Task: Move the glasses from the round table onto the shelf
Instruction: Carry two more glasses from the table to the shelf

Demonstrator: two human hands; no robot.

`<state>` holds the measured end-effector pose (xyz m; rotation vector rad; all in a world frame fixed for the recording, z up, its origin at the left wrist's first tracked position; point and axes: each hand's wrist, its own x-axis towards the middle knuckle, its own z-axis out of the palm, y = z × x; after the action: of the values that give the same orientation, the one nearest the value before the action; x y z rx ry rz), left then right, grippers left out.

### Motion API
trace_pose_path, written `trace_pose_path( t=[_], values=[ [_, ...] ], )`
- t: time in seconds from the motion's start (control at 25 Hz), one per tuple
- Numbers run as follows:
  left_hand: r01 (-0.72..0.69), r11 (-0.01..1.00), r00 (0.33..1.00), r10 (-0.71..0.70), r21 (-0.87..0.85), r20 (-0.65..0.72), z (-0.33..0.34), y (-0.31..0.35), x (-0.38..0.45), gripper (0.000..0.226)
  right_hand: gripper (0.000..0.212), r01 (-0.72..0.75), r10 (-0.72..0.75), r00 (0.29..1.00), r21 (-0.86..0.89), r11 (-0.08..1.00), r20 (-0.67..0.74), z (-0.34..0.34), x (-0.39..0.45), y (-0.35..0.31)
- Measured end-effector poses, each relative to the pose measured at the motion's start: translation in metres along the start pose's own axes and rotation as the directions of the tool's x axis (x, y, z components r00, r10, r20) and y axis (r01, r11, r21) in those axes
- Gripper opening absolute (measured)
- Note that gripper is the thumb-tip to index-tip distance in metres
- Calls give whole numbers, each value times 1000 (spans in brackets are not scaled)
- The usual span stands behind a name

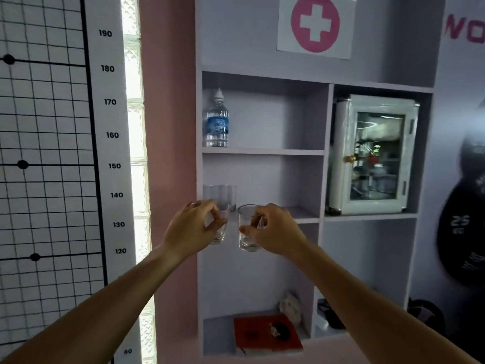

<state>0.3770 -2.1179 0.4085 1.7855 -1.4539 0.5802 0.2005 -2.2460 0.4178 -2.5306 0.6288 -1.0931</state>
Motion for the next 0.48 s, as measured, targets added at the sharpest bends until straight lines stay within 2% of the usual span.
trace_pose_path(
  t=[0.2, 0.48],
  values=[
    [66, 994, 997, -62, 88, -51, 30, -24, 53, 20, 27, 48, -50, 998, 55, 997, 41, 20, 81, 38],
    [183, 960, 982, -167, 212, -89, 70, -30, 88, 19, 26, 70, -80, 993, 113, 991, 89, 50, 141, 81]
  ],
)
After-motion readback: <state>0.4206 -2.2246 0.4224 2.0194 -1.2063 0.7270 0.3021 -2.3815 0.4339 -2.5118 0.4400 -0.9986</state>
